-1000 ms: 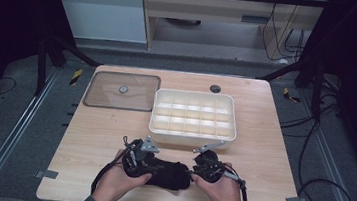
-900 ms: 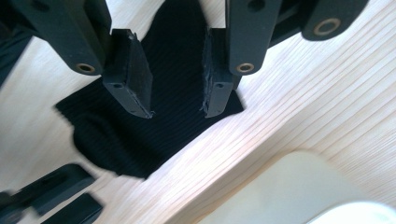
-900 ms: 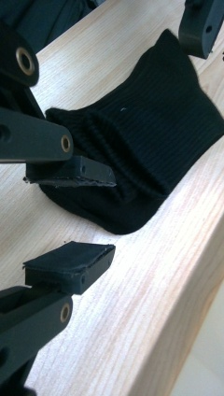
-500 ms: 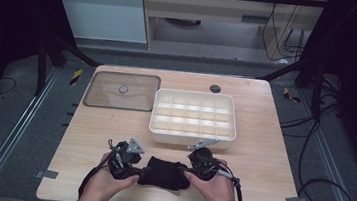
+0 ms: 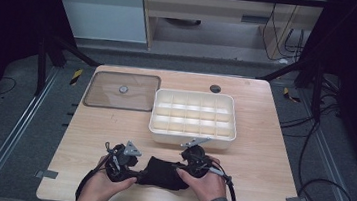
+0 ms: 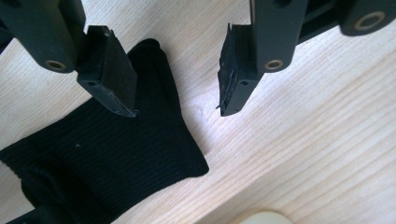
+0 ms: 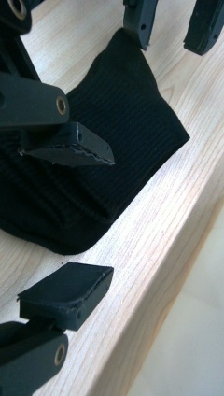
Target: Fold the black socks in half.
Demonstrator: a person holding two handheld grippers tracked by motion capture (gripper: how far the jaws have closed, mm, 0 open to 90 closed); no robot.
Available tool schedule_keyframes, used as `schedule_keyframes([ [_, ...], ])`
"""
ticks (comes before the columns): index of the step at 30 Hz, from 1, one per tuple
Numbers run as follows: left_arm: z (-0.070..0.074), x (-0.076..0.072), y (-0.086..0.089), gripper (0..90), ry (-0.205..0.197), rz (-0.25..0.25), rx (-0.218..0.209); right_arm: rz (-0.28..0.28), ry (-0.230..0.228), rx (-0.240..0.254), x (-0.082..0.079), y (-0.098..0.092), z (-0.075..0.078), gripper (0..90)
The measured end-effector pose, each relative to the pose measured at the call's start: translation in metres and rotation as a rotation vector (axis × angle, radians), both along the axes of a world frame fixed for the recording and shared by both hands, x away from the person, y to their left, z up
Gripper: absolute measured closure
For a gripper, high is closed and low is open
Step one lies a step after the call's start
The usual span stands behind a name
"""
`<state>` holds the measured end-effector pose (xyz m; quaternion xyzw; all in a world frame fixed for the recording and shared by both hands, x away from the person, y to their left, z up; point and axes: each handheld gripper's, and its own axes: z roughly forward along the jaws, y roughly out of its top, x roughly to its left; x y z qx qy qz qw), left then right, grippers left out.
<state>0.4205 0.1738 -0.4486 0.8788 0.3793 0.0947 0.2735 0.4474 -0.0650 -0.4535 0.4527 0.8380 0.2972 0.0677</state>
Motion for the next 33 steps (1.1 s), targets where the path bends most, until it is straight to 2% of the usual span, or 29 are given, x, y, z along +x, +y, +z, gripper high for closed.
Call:
schedule_keyframes([
  [5,-0.004,-0.001,0.002,48.5,0.004,0.002,-0.001,-0.013,0.012,0.003,0.002,0.002,-0.004,41.3],
  [21,-0.014,0.001,0.005,50.5,0.023,0.007,0.008,-0.018,0.041,0.006,0.001,-0.008,-0.014,46.0],
  [26,-0.015,0.0,0.004,50.6,0.024,0.009,0.0,-0.013,0.028,0.024,-0.002,-0.01,-0.008,45.2],
  [33,-0.008,-0.002,0.004,51.5,0.006,-0.001,-0.006,-0.016,0.018,0.034,-0.007,-0.015,-0.001,44.7],
])
